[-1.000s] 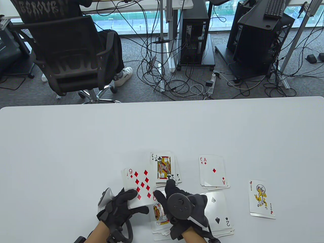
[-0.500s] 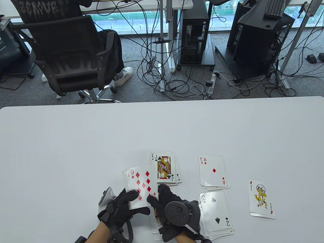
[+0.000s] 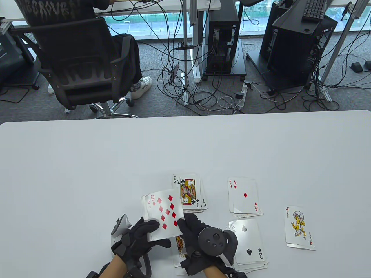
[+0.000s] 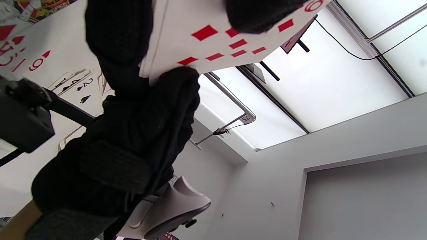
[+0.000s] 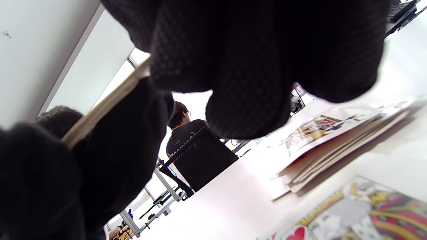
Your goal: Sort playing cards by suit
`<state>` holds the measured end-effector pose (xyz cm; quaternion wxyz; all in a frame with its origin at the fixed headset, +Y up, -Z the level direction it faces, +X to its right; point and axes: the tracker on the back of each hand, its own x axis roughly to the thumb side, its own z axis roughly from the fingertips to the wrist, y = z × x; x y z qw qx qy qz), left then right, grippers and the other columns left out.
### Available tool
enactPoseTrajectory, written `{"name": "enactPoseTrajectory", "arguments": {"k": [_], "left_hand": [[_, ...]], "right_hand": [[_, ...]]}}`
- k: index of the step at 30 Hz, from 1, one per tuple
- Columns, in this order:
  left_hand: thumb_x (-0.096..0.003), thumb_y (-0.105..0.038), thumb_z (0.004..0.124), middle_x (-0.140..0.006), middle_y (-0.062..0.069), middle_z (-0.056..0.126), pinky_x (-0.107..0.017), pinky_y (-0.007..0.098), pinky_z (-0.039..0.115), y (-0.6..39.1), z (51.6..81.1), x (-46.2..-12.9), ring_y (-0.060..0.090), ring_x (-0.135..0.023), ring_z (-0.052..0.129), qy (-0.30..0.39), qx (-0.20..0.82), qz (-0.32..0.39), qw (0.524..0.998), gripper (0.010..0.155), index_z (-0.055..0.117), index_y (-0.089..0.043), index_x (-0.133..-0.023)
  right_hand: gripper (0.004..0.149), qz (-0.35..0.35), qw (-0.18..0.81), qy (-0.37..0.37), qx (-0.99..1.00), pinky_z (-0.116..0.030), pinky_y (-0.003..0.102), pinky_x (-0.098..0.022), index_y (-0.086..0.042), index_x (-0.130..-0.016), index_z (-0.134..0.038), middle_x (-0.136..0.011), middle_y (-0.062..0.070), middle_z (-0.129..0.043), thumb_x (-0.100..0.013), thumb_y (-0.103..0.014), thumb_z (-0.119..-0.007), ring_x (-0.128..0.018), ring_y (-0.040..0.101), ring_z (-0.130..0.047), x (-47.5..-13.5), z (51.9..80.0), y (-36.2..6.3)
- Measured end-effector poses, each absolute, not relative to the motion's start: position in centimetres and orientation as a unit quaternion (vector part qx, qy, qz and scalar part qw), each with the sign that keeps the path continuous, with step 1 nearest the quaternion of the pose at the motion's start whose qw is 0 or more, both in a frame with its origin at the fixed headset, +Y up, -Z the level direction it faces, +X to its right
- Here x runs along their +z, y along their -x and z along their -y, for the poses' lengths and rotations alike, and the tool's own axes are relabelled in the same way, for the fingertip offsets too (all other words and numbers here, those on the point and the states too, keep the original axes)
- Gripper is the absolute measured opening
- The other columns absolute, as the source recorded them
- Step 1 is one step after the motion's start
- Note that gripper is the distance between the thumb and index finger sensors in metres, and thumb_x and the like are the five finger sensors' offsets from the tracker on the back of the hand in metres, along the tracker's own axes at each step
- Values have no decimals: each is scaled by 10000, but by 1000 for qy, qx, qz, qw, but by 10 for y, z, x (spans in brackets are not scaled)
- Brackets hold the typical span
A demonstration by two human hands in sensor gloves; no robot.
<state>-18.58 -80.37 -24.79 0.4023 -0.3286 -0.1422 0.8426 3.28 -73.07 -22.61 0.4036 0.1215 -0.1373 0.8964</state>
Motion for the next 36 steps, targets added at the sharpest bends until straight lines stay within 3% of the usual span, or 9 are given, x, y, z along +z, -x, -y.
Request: {"name": "enactPoseTrajectory", "arguments": {"k": [8, 11, 17, 21, 25, 36], "left_hand": [[-608, -365, 646, -1105, -45, 610, -563, 415, 829, 188, 803, -249, 281, -970, 765, 323, 845, 142, 402, 486, 467, -343, -1060], [-608, -365, 646, -1105, -43, 609, -562, 415, 828, 188, 804, -249, 281, -967, 767, 323, 846, 138, 401, 486, 467, -342, -1060], [-609, -370, 645, -1105, -42, 612, -560, 413, 828, 191, 806, -249, 281, -967, 766, 319, 849, 129, 401, 485, 468, -342, -1060], [-609, -375, 643, -1105, -45, 611, -559, 411, 829, 191, 806, -249, 279, -966, 768, 316, 851, 127, 400, 485, 467, -343, -1061], [-609, -379, 641, -1104, -46, 612, -558, 409, 830, 192, 806, -249, 276, -966, 769, 313, 853, 130, 398, 486, 466, -341, -1061], [-611, -380, 639, -1106, -45, 609, -559, 408, 830, 194, 807, -249, 278, -967, 766, 309, 856, 122, 397, 486, 463, -343, -1062]], "right_hand": [[386, 114, 419, -88, 896, -886, 432, -249, 126, -702, -752, -357, 45, -934, -509, -197, -666, -286, 230, -1008, -239, 713, -60], [387, 102, 405, -80, 905, -883, 436, -252, 123, -704, -754, -357, 47, -934, -508, -199, -669, -288, 235, -1006, -251, 700, -84], [390, 112, 326, 20, 938, -877, 447, -247, 130, -702, -759, -347, 57, -934, -505, -196, -678, -276, 244, -1003, -275, 678, -160], [393, 63, 278, 97, 954, -876, 448, -244, 130, -703, -762, -341, 56, -935, -505, -200, -683, -272, 243, -1003, -287, 701, -209], [397, 26, 302, 155, 940, -873, 453, -237, 135, -700, -769, -327, 60, -935, -503, -201, -693, -259, 246, -1000, -294, 731, -232], [413, -69, 123, 193, 971, -867, 456, -241, 131, -699, -778, -318, 54, -932, -499, -221, -698, -249, 236, -993, -315, 766, -224]]}}
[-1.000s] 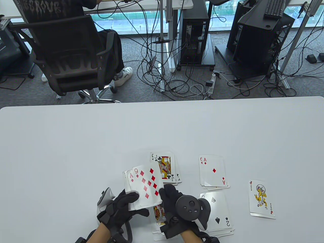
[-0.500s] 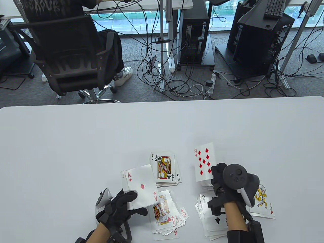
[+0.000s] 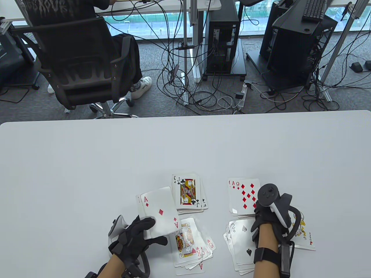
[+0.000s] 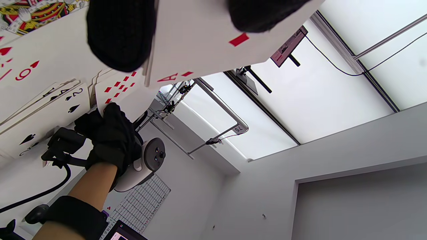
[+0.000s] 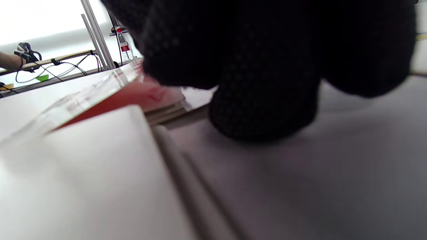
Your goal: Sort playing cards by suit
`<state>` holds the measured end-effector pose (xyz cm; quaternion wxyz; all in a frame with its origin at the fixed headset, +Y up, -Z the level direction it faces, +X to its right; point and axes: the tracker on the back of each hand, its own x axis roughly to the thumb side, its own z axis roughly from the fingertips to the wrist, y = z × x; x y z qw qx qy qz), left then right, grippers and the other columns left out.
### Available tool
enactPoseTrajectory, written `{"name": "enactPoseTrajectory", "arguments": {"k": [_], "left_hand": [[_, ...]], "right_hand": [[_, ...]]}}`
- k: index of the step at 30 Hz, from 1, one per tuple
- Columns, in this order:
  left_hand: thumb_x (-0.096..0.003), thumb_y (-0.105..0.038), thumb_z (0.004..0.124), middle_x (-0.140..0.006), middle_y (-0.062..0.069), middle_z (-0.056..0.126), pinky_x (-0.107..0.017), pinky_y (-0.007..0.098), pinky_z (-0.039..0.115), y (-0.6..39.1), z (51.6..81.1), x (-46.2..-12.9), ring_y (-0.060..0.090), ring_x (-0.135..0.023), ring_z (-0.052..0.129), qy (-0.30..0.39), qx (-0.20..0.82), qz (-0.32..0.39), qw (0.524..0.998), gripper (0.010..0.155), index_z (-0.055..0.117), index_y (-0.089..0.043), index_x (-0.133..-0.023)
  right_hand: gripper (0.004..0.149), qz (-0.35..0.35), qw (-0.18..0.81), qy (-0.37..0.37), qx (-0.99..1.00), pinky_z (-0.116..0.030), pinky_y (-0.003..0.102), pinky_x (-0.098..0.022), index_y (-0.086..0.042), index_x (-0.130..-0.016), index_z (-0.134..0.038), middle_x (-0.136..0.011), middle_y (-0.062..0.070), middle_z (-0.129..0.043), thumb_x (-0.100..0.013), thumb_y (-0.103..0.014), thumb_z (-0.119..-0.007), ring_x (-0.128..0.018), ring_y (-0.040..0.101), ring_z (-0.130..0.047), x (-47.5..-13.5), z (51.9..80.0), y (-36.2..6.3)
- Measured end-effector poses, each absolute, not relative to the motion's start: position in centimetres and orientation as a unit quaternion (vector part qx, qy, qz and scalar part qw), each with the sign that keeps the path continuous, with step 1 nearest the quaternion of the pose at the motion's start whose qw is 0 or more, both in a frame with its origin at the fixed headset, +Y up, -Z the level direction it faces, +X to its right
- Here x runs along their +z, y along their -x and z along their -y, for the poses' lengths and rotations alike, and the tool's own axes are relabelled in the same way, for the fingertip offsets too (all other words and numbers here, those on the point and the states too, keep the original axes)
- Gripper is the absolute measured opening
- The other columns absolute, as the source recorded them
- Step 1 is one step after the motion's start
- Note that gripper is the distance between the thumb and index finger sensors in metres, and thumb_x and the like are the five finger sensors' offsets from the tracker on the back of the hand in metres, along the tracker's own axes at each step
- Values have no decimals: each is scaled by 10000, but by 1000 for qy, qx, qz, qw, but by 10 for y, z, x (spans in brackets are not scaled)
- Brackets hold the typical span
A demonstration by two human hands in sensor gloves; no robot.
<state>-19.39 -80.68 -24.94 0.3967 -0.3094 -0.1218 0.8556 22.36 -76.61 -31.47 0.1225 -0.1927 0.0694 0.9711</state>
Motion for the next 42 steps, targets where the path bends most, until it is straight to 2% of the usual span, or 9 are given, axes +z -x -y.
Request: {"name": "enactPoseTrajectory", "arguments": {"k": [7, 13, 16, 21, 25, 30, 35, 37, 42], "left_hand": [[-611, -380, 639, -1105, -46, 609, -559, 407, 830, 195, 807, -249, 278, -966, 766, 309, 855, 121, 398, 485, 464, -342, -1061], [-611, -380, 639, -1106, -45, 608, -560, 408, 829, 196, 807, -250, 279, -967, 764, 306, 855, 122, 401, 485, 463, -342, -1061], [-611, -381, 639, -1106, -46, 608, -559, 408, 829, 196, 807, -250, 278, -968, 764, 307, 854, 122, 401, 485, 463, -342, -1062], [-612, -381, 638, -1106, -43, 607, -560, 410, 828, 195, 808, -250, 280, -967, 763, 310, 852, 122, 404, 484, 464, -341, -1062], [-612, -381, 639, -1106, -42, 607, -560, 410, 828, 195, 808, -250, 280, -968, 763, 311, 851, 121, 405, 485, 463, -341, -1062], [-612, -383, 638, -1108, -46, 603, -564, 412, 825, 197, 808, -250, 281, -972, 758, 307, 851, 123, 408, 485, 461, -344, -1061], [-613, -383, 637, -1110, -44, 599, -566, 412, 823, 197, 808, -250, 282, -974, 754, 307, 852, 121, 407, 486, 458, -342, -1063], [-613, -383, 637, -1110, -46, 599, -566, 413, 823, 197, 808, -250, 283, -974, 753, 307, 851, 123, 407, 486, 459, -344, -1062], [-613, -392, 640, -1109, -49, 605, -572, 417, 817, 198, 808, -251, 278, -976, 755, 307, 849, 125, 413, 483, 464, -347, -1061]], "right_hand": [[448, -93, 53, 198, 974, -860, 469, -246, 140, -719, -765, -328, 66, -929, -507, -247, -690, -243, 239, -985, -320, 767, -210], [534, -39, -27, 199, 979, -853, 492, -265, 144, -750, -747, -359, 93, -936, -514, -331, -689, -284, 279, -989, -313, 748, -203], [539, -15, -22, 176, 984, -852, 495, -269, 145, -758, -740, -366, 98, -938, -515, -334, -688, -290, 286, -990, -311, 731, -200], [536, 46, 103, 86, 990, -851, 500, -268, 154, -758, -736, -369, 104, -939, -522, -325, -686, -292, 294, -990, -298, 694, -174], [549, 51, 245, -45, 967, -851, 503, -274, 165, -769, -725, -384, 113, -941, -531, -328, -676, -306, 301, -991, -277, 678, -125], [638, 19, 324, -161, 932, -836, 529, -309, 189, -822, -669, -454, 151, -932, -538, -382, -661, -372, 344, -979, -252, 691, -61], [846, -20, 331, -206, 920, -774, 580, -424, 203, -928, -409, -697, 238, -795, -504, -470, -697, -579, 455, -871, -238, 717, -19], [816, 7, 331, -200, 922, -789, 551, -420, 181, -899, -426, -679, 192, -794, -486, -458, -721, -572, 413, -883, -237, 723, -12], [508, 107, 375, -178, 903, -885, 417, -288, 75, -764, -652, -438, 31, -897, -476, -334, -739, -360, 221, -989, -237, 726, -11]]}}
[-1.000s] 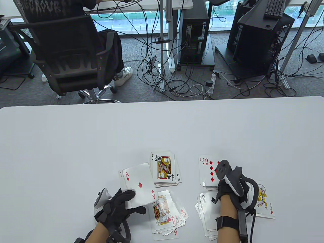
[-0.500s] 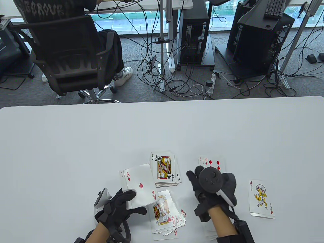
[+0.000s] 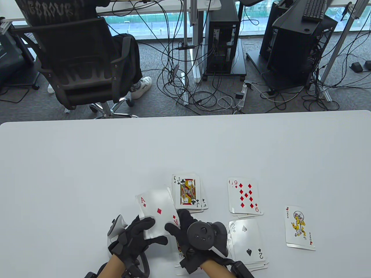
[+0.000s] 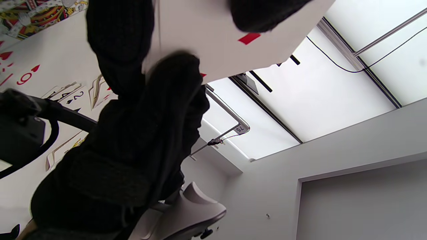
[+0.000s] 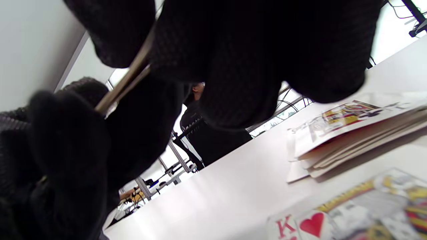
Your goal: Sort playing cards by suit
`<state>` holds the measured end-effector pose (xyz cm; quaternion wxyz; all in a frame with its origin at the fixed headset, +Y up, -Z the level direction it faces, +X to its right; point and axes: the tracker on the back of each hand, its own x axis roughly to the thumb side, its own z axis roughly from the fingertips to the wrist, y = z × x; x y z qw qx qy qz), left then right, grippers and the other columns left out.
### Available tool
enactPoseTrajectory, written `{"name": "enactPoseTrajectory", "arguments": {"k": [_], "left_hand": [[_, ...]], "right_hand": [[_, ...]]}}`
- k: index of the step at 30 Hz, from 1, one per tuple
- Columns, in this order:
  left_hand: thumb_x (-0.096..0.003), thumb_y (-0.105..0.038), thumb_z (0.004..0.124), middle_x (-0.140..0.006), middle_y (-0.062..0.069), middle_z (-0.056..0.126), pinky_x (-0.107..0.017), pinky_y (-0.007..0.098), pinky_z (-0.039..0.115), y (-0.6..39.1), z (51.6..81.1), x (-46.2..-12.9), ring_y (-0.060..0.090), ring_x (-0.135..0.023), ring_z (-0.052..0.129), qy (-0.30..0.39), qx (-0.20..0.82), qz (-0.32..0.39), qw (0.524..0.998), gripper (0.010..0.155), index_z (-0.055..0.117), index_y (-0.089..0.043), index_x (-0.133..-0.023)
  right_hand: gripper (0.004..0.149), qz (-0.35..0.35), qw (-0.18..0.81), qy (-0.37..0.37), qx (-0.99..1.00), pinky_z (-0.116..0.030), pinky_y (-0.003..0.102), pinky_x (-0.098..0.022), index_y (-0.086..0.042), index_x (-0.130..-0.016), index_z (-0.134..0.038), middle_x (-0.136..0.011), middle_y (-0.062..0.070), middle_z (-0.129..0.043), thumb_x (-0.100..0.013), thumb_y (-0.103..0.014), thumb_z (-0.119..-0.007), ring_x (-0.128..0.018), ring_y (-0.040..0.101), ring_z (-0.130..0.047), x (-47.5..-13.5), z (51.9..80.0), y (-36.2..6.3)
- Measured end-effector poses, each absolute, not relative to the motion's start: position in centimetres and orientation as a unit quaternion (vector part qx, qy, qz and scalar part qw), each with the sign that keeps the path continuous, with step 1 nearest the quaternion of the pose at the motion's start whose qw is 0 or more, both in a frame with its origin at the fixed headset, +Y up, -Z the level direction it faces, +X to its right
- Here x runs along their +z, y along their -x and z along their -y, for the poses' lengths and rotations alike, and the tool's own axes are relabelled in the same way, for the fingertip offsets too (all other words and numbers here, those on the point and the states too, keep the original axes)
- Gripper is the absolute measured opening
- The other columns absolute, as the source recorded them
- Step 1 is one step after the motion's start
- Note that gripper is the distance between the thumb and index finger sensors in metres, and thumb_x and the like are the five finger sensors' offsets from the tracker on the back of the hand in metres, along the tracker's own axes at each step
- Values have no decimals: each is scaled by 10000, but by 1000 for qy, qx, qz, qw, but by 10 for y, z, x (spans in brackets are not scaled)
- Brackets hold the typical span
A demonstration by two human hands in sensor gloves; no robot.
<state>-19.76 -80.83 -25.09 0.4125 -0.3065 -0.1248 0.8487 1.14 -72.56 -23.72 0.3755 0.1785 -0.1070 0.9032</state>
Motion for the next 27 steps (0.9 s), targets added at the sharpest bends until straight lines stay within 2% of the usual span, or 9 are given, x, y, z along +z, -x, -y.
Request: {"name": "enactPoseTrajectory", "arguments": {"k": [3, 6, 12, 17, 21, 27], "left_hand": [[-614, -389, 640, -1107, -48, 610, -566, 416, 821, 196, 808, -251, 280, -970, 762, 308, 852, 128, 404, 482, 467, -343, -1062], [-613, -385, 641, -1109, -46, 604, -567, 415, 821, 196, 808, -251, 280, -973, 757, 309, 850, 130, 406, 486, 463, -343, -1062], [-610, -369, 645, -1110, -43, 599, -570, 416, 821, 197, 808, -252, 283, -976, 753, 305, 851, 135, 406, 490, 461, -342, -1062], [-609, -362, 642, -1107, -42, 604, -567, 414, 824, 197, 808, -252, 282, -971, 759, 306, 850, 131, 408, 486, 465, -341, -1061], [-608, -363, 642, -1105, -45, 611, -564, 412, 827, 196, 808, -252, 279, -967, 767, 308, 851, 134, 405, 482, 470, -343, -1059], [-609, -364, 641, -1103, -45, 612, -563, 411, 827, 197, 808, -252, 279, -966, 767, 308, 851, 129, 406, 483, 468, -341, -1059]], "right_hand": [[417, 105, 404, -166, 893, -894, 411, -261, 83, -728, -697, -395, 34, -922, -505, -270, -694, -316, 218, -1005, -238, 726, -15], [393, 104, 405, -164, 893, -903, 403, -232, 99, -704, -729, -363, 36, -943, -516, -238, -653, -276, 213, -1018, -240, 727, -17], [410, 67, 416, -140, 896, -895, 429, -232, 104, -708, -754, -368, 63, -963, -524, -244, -642, -278, 251, -1021, -248, 723, -22], [411, 67, 362, -117, 922, -888, 434, -250, 87, -722, -746, -383, 56, -949, -527, -255, -629, -300, 251, -1012, -259, 713, -38], [403, 36, 450, -58, 890, -885, 440, -240, 97, -711, -752, -370, 60, -948, -524, -242, -641, -287, 255, -1011, -268, 708, -59], [399, 19, 499, -22, 866, -885, 428, -227, 100, -707, -757, -354, 48, -942, -528, -240, -648, -267, 238, -1007, -288, 701, -100]]}}
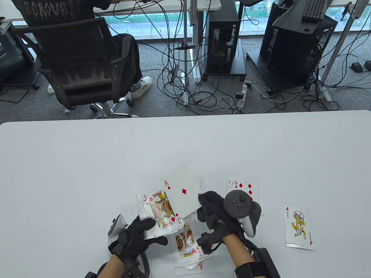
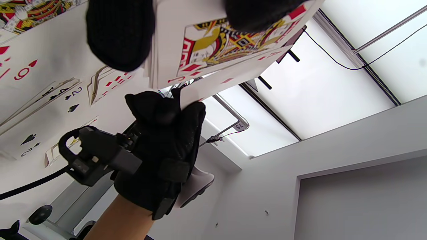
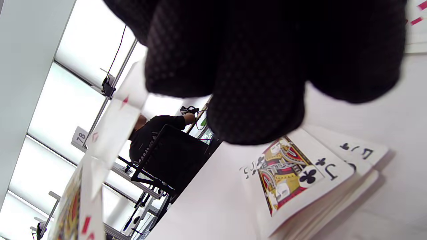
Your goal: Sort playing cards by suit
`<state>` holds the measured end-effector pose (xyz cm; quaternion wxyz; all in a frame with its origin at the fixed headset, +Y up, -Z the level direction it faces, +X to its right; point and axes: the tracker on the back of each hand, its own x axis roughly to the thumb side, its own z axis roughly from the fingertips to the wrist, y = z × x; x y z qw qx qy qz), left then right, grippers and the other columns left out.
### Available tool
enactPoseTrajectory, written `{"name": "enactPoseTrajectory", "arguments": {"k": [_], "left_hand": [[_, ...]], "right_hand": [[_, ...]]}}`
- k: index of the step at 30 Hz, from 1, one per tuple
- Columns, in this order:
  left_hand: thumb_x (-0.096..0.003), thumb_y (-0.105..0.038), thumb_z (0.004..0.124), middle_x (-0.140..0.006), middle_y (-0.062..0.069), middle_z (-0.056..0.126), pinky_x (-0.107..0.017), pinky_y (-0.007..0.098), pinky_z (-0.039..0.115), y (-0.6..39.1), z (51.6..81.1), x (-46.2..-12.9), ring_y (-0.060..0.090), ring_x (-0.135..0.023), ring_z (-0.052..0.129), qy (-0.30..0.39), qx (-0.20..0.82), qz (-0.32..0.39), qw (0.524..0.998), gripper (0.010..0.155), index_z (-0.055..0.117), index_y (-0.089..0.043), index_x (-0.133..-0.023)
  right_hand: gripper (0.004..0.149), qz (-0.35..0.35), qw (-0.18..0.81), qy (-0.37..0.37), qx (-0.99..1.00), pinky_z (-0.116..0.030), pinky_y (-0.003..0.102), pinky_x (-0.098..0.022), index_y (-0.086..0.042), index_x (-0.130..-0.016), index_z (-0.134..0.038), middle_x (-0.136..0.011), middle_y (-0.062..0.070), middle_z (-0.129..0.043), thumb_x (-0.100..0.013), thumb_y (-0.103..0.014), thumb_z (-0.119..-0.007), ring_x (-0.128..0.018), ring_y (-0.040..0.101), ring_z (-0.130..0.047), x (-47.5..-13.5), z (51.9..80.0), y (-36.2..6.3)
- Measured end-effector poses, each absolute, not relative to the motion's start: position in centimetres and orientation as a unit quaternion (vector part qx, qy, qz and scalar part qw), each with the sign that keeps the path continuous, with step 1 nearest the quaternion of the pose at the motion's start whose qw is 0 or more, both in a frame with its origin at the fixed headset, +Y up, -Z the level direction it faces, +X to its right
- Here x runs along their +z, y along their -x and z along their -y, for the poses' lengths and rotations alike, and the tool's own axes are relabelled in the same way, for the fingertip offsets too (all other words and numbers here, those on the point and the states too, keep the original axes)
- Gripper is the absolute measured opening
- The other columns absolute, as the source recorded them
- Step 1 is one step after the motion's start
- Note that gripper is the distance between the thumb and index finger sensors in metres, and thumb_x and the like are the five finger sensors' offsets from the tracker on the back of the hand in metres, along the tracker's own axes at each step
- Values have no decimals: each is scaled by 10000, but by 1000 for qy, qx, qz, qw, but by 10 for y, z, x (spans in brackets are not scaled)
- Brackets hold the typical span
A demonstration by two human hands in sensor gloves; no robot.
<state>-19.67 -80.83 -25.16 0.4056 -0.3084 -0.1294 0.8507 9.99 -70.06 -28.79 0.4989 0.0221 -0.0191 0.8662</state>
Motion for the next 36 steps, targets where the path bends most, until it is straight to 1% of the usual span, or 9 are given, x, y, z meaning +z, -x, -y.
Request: {"name": "enactPoseTrajectory", "arguments": {"k": [3, 6, 10, 13, 16, 21, 25, 30, 36], "left_hand": [[-609, -366, 641, -1104, -47, 613, -563, 412, 826, 197, 808, -252, 279, -967, 767, 309, 850, 129, 406, 483, 469, -343, -1059], [-608, -366, 640, -1104, -47, 611, -563, 410, 826, 197, 809, -251, 277, -967, 767, 309, 851, 126, 406, 482, 470, -343, -1058], [-609, -369, 639, -1103, -45, 613, -563, 410, 826, 197, 808, -251, 278, -966, 767, 307, 852, 126, 405, 482, 468, -342, -1059], [-609, -370, 638, -1104, -47, 610, -563, 410, 826, 197, 808, -251, 277, -967, 767, 305, 854, 126, 403, 483, 467, -343, -1060], [-610, -370, 638, -1105, -46, 610, -564, 409, 826, 197, 809, -251, 277, -968, 765, 307, 853, 123, 403, 483, 466, -343, -1060], [-610, -370, 638, -1104, -47, 610, -564, 410, 825, 197, 810, -251, 277, -968, 764, 309, 853, 121, 403, 482, 467, -342, -1059], [-610, -370, 638, -1105, -47, 609, -564, 410, 825, 197, 810, -251, 277, -968, 765, 308, 853, 120, 405, 482, 467, -342, -1060], [-610, -370, 638, -1105, -46, 609, -564, 410, 825, 197, 810, -251, 277, -968, 765, 309, 852, 119, 404, 482, 466, -343, -1060], [-609, -370, 638, -1105, -47, 609, -564, 410, 825, 197, 810, -251, 277, -968, 765, 309, 853, 119, 404, 482, 466, -344, -1059]], "right_hand": [[399, 49, 508, 24, 860, -882, 430, -220, 107, -703, -760, -343, 51, -942, -528, -235, -655, -255, 239, -1005, -297, 695, -127], [397, 67, 456, 77, 884, -881, 431, -214, 107, -701, -765, -334, 49, -941, -526, -233, -659, -245, 238, -1004, -306, 698, -156], [400, 23, 382, 157, 910, -879, 436, -210, 114, -700, -766, -328, 56, -942, -524, -229, -663, -240, 243, -1003, -312, 720, -190], [402, 4, 342, 201, 918, -876, 435, -201, 121, -696, -769, -315, 54, -939, -522, -228, -668, -224, 240, -1000, -312, 734, -204], [402, -13, 266, 238, 934, -876, 430, -183, 124, -683, -778, -288, 43, -934, -518, -228, -676, -194, 225, -995, -311, 743, -210], [416, -62, 130, 259, 955, -877, 415, -163, 123, -672, -789, -255, 18, -925, -520, -248, -678, -156, 196, -988, -314, 753, -205], [431, -96, 60, 265, 958, -876, 415, -158, 129, -677, -786, -250, 17, -923, -522, -258, -674, -147, 194, -984, -317, 760, -198], [461, -132, 16, 269, 954, -874, 417, -161, 143, -691, -767, -253, 17, -921, -531, -276, -658, -148, 195, -982, -321, 770, -191], [514, -134, -23, 267, 954, -871, 431, -169, 146, -710, -770, -261, 31, -927, -538, -326, -659, -159, 212, -985, -320, 765, -186]]}}
